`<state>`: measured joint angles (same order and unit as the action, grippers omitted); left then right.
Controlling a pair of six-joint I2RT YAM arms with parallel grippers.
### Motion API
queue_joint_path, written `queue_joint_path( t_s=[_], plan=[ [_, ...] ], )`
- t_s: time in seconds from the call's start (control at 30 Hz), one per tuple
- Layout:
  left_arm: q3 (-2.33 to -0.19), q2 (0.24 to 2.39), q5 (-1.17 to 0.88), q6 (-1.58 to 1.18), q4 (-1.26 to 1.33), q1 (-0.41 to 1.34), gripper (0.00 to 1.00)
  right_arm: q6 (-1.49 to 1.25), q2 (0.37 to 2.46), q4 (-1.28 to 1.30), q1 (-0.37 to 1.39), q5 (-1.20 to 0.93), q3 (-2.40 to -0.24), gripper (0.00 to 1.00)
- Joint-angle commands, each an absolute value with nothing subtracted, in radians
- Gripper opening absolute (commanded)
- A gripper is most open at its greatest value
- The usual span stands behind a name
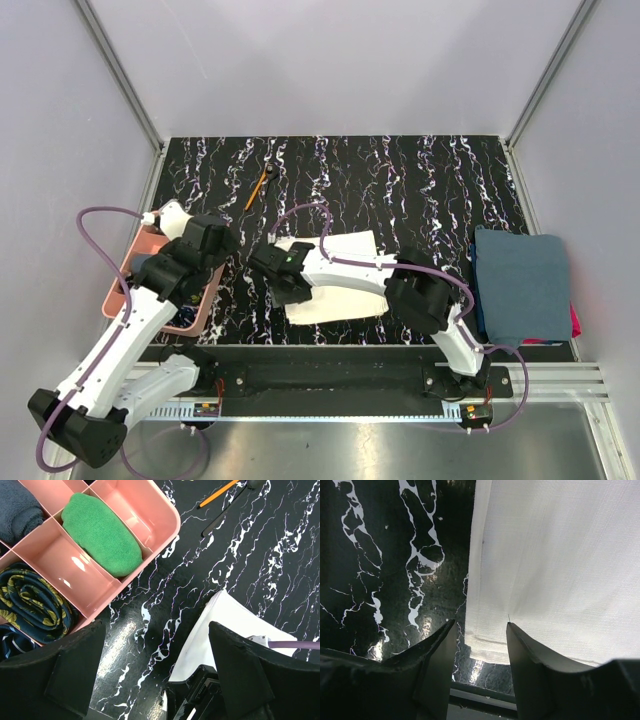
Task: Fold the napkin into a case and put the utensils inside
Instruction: Fold the lower triangle-folded napkin at the center of the board.
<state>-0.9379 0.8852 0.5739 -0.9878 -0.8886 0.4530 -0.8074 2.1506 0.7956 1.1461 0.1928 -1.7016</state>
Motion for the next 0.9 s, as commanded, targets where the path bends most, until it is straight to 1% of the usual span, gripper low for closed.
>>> queue_joint_path(
  t_s=[0.0, 0.07, 0.3, 0.5, 0.63, 0.7, 0.8, 0.87],
  plan=[
    [-0.93, 0.905, 0.568, -0.994, -0.848, 0.449, 0.87, -0.825, 2.155, 0.807, 1.157, 0.236, -1.701, 0.52],
    [-0.931, 0.911, 0.568, -0.994, -0.847, 0.449, 0.87, -0.836, 2.164, 0.828, 1.155, 0.242, -1.704, 0.5],
    [-0.92, 0.91, 0.561, -0.98, -0.83, 0.449, 0.87, -0.845, 2.195, 0.848, 1.166, 0.229, -1.713, 0.5],
    [-0.922, 0.91, 0.56, -0.968, -0.825, 0.449, 0.87, -0.85, 2.226, 0.856, 1.17, 0.215, -1.718, 0.54],
    [-0.92, 0.907, 0.563, -0.969, -0.825, 0.449, 0.87, -0.867, 2.258, 0.886, 1.17, 0.218, -1.68, 0.54],
    [-0.917, 0.908, 0.561, -0.971, -0.824, 0.448, 0.87, -0.874, 2.275, 0.906, 1.177, 0.247, -1.666, 0.52],
    [-0.907, 0.916, 0.551, -0.982, -0.822, 0.448, 0.88, -0.877, 2.292, 0.908, 1.181, 0.275, -1.631, 0.44],
    [-0.9, 0.928, 0.532, -0.991, -0.821, 0.445, 0.88, -0.874, 2.299, 0.907, 1.181, 0.281, -1.62, 0.34]
  ],
)
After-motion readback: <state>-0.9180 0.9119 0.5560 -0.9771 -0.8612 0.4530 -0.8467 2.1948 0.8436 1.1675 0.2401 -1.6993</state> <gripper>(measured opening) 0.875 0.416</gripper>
